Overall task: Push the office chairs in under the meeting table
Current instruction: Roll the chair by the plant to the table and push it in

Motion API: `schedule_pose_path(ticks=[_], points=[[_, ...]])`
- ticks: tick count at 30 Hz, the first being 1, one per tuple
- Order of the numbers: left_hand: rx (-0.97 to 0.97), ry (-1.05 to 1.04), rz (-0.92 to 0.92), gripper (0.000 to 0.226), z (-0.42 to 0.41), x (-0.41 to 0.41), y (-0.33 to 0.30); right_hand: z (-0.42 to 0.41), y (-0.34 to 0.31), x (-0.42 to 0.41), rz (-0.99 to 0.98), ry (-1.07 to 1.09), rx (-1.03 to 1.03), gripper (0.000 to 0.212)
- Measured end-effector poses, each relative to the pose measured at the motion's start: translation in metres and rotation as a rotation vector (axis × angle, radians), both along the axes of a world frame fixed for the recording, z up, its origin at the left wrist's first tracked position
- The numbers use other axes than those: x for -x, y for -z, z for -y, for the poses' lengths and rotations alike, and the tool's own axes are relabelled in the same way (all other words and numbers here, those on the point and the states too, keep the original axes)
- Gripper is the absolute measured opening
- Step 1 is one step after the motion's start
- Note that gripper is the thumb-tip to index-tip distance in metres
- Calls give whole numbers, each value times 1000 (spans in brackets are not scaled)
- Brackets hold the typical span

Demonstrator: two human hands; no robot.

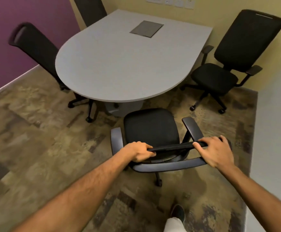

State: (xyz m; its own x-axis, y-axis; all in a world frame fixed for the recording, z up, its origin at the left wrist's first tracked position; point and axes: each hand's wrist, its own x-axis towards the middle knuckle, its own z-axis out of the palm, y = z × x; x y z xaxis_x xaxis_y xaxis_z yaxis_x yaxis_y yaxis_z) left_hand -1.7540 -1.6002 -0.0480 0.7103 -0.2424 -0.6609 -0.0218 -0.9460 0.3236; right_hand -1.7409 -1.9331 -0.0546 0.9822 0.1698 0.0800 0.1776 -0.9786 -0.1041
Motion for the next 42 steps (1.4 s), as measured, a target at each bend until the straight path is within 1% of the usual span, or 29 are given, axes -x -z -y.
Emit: schedule_pose_path(ticks=[1,3,4,6,7,9,10,12,13,14,16,21,24,27,28,29,30,32,34,36,40,42], points=[[-19,-40,30,66,8,-6,-1,6,0,-11,-19,0,-3,48],[-64,-65,49,64,-8,-7,-2,-10,1,-14,-13,7,13,47],[-68,-108,30,64,13,-8,1,8,2,-22,-45,-6,1,46],[-137,-161,68,66,8,-1,5,-2,5,-19,-52,-22,-16,46],[-173,-237,120,68,29,-7,6,15,-1,-36,-53,-32,-33,47],[-230,-348,169,71,32,0,10,14,-1,-32,-67,-8,-32,49],[-246,-402,184,71,48,-1,9,27,-5,-40,-71,-21,-33,50],[-215,-449,221,68,61,4,13,40,0,-31,-72,-9,-54,50],[-205,-506,280,67,62,-3,8,39,-5,-52,-40,-55,-71,50],[-197,-523,309,67,64,-7,4,40,-8,-58,-45,-52,-75,50],[-203,-543,370,69,56,-20,-3,30,-14,-80,-56,-78,-94,49],[-220,-530,453,71,41,-36,-7,18,-8,-91,-51,-94,-106,36],[-192,-542,440,67,21,-65,1,0,-3,-119,-45,-75,-91,35],[-200,-484,443,66,20,-75,-3,4,3,-114,-4,-47,-88,37],[-214,-502,455,66,2,-94,1,-13,7,-141,36,-73,-73,38],[-204,-511,456,67,-1,-100,-2,-18,4,-150,46,-76,-70,37],[-208,-508,454,67,-14,-117,-2,-31,6,-168,24,-79,-69,36],[-213,-484,433,66,-28,-132,-3,-47,6,-179,-25,-53,-51,31],[-226,-485,449,64,-36,-142,1,-56,9,-188,3,-56,-38,27],[-224,-479,461,63,-36,-150,-1,-56,10,-193,2,-58,-45,29],[-225,-471,452,58,-46,-175,-1,-63,13,-219,-13,-94,-6,43],[-222,-471,452,56,-54,-188,2,-70,14,-230,-20,-69,-45,40]])
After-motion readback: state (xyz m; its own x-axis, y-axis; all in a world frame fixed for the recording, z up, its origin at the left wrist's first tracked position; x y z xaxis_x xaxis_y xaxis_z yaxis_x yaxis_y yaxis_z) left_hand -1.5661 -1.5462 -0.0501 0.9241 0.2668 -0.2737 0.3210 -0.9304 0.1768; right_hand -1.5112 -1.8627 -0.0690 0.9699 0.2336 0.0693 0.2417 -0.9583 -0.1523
